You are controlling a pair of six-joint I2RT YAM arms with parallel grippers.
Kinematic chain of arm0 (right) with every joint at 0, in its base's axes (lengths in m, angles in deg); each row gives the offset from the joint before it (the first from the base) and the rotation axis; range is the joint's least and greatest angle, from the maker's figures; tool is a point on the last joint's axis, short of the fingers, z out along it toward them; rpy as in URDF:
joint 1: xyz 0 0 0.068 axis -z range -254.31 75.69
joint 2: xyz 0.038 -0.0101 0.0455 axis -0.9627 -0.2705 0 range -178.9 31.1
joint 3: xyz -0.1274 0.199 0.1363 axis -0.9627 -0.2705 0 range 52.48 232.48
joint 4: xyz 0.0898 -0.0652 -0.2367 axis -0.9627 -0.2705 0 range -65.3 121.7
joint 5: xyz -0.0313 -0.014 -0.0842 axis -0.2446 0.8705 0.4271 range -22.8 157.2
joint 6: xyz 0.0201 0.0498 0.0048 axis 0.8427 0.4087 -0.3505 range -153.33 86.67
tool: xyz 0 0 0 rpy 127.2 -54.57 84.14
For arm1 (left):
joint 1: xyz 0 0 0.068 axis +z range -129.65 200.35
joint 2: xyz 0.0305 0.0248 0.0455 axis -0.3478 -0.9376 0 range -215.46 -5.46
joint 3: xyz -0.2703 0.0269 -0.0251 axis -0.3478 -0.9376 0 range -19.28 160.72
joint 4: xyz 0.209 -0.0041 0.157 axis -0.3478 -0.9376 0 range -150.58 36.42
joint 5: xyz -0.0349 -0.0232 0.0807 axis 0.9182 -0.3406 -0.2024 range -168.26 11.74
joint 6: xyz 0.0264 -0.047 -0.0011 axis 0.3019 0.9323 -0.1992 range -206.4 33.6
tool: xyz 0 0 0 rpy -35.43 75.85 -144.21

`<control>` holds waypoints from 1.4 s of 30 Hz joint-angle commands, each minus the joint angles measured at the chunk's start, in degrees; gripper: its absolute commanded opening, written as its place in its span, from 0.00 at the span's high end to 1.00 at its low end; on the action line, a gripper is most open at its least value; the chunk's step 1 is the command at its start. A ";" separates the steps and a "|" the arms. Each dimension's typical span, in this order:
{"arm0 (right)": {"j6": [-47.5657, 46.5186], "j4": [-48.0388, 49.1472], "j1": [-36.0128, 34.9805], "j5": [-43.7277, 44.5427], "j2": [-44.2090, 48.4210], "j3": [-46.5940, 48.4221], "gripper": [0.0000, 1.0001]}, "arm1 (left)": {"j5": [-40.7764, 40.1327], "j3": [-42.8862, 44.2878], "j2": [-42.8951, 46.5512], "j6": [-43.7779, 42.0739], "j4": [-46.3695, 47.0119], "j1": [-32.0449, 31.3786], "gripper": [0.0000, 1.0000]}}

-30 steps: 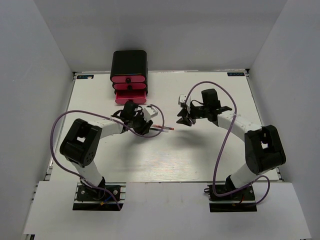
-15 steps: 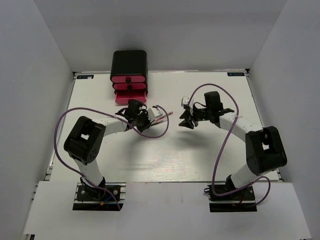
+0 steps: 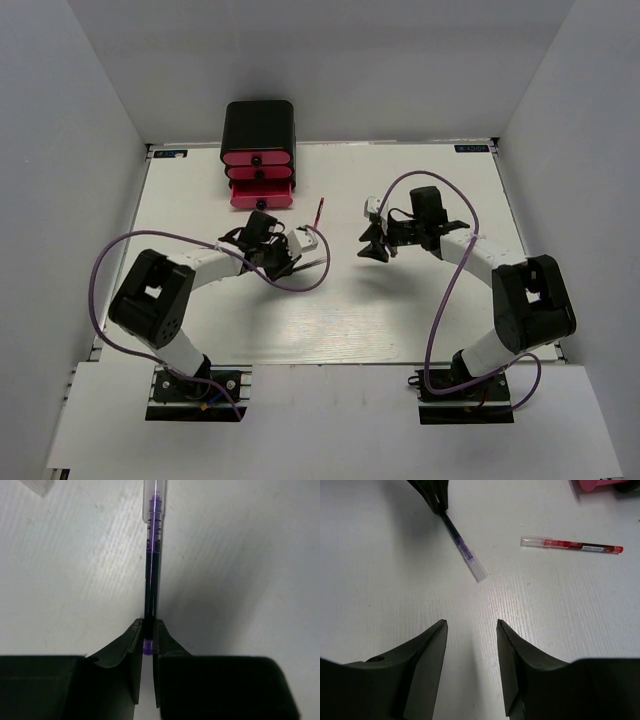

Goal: Sort the stationery into containers
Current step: Pick up the pen from the center of the board, then place the pen in the drawer.

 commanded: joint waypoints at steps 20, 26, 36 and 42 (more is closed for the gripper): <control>0.34 4.94 0.24 0.29 2.16 -1.63 0.46 | -10.40 9.00 4.55 -1.12 8.00 12.36 1.00; 0.07 5.12 0.59 0.38 2.16 -1.72 0.46 | -8.38 18.31 -0.63 -10.96 2.65 15.35 1.00; 0.42 5.03 1.21 0.47 1.02 -0.93 0.46 | -8.38 27.55 -8.46 -19.50 -3.25 16.94 1.00; 0.34 4.50 1.82 0.47 0.31 -0.14 0.44 | -7.85 29.83 -11.09 -20.12 -3.25 17.46 1.00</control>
